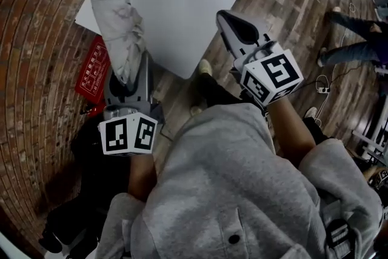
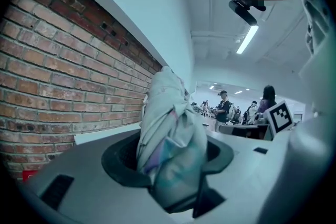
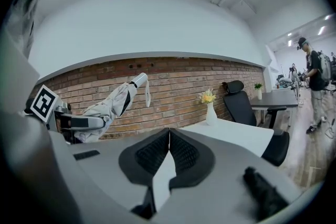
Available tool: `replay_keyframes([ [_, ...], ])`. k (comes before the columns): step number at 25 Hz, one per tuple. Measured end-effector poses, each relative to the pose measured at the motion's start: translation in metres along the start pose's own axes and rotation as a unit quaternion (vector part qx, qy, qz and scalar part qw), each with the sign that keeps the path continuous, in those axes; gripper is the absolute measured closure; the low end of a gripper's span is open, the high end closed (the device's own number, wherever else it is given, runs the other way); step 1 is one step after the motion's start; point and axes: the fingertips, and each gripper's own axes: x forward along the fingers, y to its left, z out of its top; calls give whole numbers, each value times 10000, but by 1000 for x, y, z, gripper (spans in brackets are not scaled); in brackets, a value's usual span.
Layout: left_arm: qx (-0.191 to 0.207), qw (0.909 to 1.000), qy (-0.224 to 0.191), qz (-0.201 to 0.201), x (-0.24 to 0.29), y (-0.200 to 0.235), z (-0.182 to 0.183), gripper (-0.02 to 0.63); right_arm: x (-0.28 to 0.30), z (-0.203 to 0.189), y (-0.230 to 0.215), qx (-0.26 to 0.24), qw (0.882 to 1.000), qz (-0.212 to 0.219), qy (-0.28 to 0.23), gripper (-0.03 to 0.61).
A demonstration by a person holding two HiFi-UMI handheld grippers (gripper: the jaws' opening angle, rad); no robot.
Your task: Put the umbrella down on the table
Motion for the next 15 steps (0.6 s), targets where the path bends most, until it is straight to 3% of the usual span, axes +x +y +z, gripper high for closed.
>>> replay_keyframes([
  [15, -28, 9991, 15, 422, 69, 6, 20, 371, 53, 28, -55, 2, 9993, 354, -93, 554],
])
